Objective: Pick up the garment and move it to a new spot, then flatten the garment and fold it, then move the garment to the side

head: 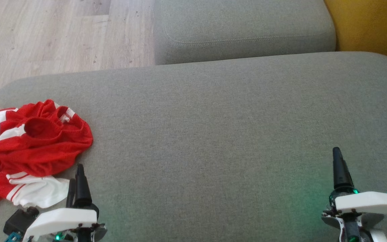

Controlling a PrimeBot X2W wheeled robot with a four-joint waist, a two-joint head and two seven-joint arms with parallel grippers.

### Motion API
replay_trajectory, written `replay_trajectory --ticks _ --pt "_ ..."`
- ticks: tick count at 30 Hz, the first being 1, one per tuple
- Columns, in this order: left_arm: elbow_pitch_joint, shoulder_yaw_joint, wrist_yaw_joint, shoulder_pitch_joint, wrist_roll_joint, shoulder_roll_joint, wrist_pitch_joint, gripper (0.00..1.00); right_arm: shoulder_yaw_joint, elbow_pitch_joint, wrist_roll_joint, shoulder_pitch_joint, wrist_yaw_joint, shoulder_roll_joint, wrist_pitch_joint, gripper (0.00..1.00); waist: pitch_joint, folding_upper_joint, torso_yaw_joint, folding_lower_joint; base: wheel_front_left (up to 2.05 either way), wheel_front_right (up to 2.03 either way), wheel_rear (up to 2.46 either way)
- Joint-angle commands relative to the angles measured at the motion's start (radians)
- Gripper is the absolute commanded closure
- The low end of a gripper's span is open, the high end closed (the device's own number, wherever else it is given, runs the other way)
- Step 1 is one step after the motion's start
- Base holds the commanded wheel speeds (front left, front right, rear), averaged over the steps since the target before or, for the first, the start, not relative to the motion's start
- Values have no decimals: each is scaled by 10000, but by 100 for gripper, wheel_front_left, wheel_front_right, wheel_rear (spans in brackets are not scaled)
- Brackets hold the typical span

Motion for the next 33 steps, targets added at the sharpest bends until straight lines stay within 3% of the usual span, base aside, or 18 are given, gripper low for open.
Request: replay_trajectory --ticks 1,33 --pt "-410 55 80 -240 400 85 -130 0 191 -399 -371 -310 29 -63 -130 0 -16 0 6 0 0 0 0" --pt "-833 -653 552 -20 4477 107 -1068 0 1146 -830 -5252 -128 49 -85 -1073 0 -350 0 116 0 0 0 0"
